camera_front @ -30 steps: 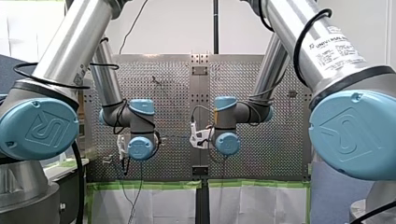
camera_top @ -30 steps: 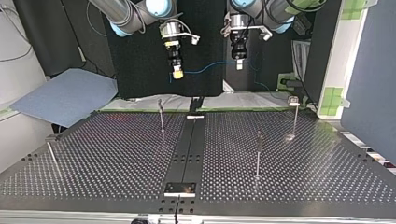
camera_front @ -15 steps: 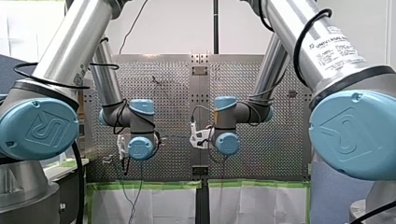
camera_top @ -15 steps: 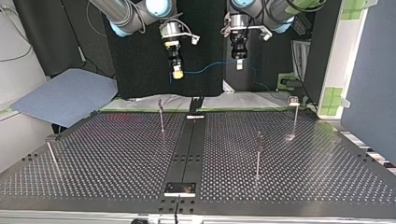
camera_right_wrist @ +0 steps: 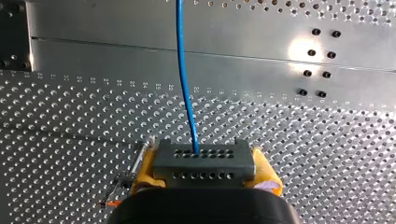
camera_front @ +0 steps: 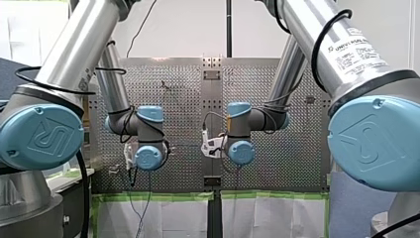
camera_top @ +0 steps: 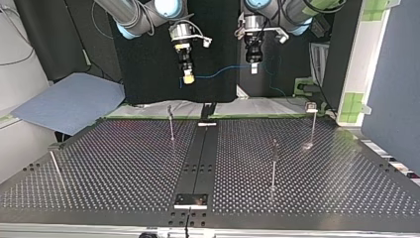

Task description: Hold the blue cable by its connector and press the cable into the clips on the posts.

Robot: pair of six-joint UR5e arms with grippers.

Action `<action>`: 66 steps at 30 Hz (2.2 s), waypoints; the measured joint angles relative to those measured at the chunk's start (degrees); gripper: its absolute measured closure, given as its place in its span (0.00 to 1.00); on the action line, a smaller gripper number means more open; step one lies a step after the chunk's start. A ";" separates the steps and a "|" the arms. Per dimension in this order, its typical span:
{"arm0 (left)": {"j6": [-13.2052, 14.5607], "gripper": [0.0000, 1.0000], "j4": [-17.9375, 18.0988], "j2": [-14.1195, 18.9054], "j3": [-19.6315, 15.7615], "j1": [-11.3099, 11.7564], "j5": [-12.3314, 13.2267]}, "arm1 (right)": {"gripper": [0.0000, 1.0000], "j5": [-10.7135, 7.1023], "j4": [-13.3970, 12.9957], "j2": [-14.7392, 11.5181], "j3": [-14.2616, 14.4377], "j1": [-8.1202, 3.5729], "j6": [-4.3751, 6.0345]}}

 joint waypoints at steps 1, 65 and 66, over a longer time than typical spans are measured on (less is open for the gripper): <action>0.13 0.98 -0.13 -0.25 0.00 0.26 0.05 | 1.00 0.00 0.00 -0.01 0.00 0.00 0.00; 6.14 0.98 -8.76 0.63 -0.01 3.92 -0.93 | 1.00 -2.72 14.07 -6.94 -4.29 -0.50 5.10; 6.34 0.98 -9.43 1.31 0.20 4.04 -1.11 | 1.00 -3.18 14.14 -7.43 -4.51 -0.53 5.18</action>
